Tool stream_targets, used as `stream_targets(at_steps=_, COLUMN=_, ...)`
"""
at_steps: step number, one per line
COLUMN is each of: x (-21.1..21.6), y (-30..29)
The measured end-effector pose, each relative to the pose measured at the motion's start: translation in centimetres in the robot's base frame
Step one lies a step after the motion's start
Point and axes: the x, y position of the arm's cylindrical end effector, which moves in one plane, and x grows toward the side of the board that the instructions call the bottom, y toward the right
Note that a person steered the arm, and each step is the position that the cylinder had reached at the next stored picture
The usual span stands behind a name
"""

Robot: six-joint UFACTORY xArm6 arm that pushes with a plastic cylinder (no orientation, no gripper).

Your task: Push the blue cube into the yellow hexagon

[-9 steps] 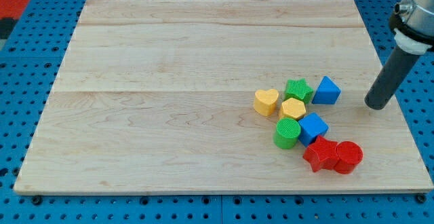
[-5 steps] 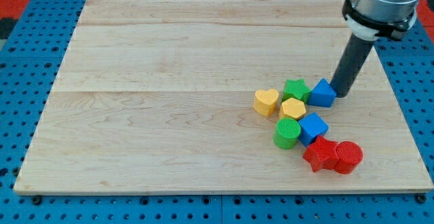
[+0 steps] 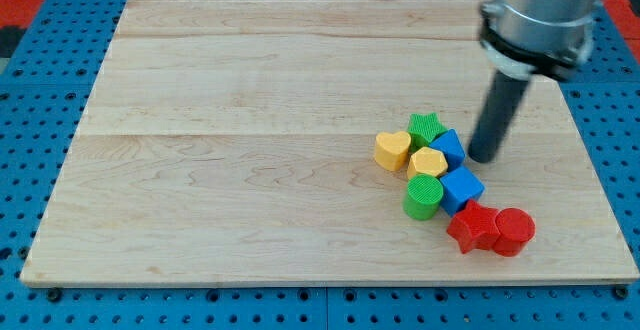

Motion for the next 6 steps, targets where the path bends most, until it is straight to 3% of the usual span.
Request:
stream_targets(at_steps=1, x=4.9, y=0.0)
stream_targets(at_steps=3, x=3.7, y=-8.8)
stream_targets(at_steps=6, x=4.5, y=-11.8)
